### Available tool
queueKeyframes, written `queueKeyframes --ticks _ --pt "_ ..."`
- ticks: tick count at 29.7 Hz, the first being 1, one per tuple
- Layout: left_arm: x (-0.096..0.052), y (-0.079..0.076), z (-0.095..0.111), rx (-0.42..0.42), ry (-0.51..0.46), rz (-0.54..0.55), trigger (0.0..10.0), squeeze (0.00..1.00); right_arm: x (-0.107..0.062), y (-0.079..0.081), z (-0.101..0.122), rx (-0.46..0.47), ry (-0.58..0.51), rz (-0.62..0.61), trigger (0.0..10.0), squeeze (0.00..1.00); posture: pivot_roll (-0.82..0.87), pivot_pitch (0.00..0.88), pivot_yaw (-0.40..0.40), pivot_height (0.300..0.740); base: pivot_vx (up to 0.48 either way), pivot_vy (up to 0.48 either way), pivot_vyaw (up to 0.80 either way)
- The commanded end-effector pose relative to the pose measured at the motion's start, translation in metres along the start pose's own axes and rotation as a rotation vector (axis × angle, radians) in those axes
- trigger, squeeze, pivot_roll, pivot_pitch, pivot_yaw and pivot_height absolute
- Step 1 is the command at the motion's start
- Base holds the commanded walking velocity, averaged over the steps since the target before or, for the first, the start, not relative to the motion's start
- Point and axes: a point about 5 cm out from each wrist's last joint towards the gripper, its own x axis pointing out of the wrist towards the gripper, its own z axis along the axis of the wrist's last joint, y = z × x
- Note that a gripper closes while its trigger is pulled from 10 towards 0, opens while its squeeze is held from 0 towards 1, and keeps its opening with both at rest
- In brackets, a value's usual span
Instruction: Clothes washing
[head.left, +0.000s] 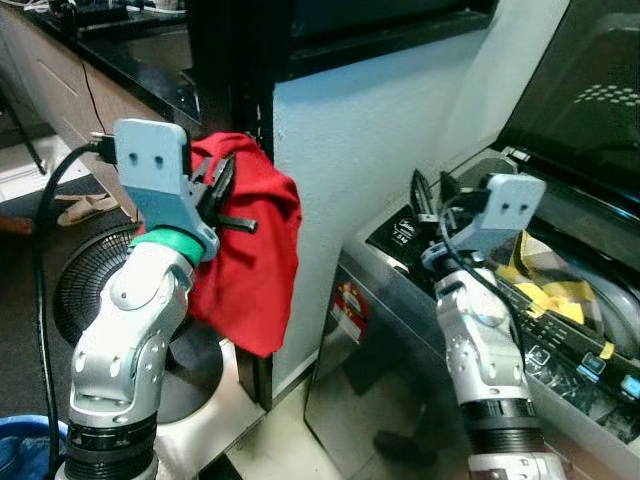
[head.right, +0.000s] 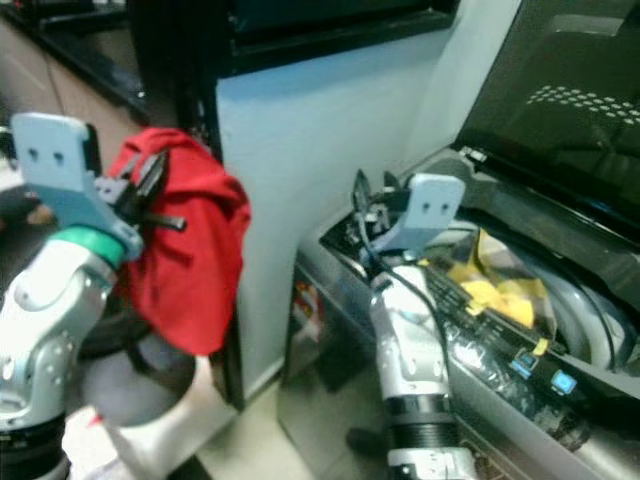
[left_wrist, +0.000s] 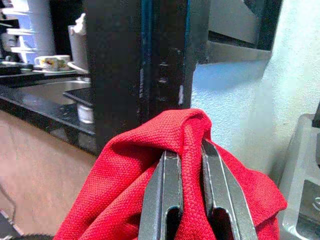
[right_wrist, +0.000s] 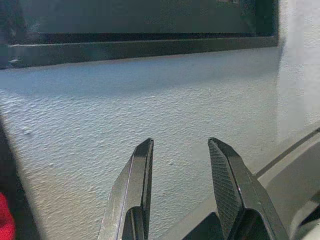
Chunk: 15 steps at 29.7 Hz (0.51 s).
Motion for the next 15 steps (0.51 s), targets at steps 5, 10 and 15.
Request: queueKeyframes --ticks 5,10,15 --pt "-0.0007 -0.0004 0.0035 0.008 -0.017 -0.001 10.0 0.0 0.0 0.0017 0.0007 0.007 -0.004 0.0 10.0 0.0 0.1 0.053 -0.024 0.715 0.0 0.0 -0.8" --pt "-0.0006 -0.0003 0.0033 0.008 -0.016 -0.002 10.0 0.0 -0.0005 0.0015 0.0007 0.007 -0.004 -0.004 10.0 0.0 0.1 0.053 -0.024 0.715 0.0 0.0 -0.8" --pt "-0.0003 -0.0004 0.0032 0.008 -0.015 -0.001 10.0 0.0 -0.0006 0.0011 0.0011 0.008 -0.007 -0.005 10.0 0.0 0.1 0.056 -0.022 0.715 0.0 0.0 -0.44"
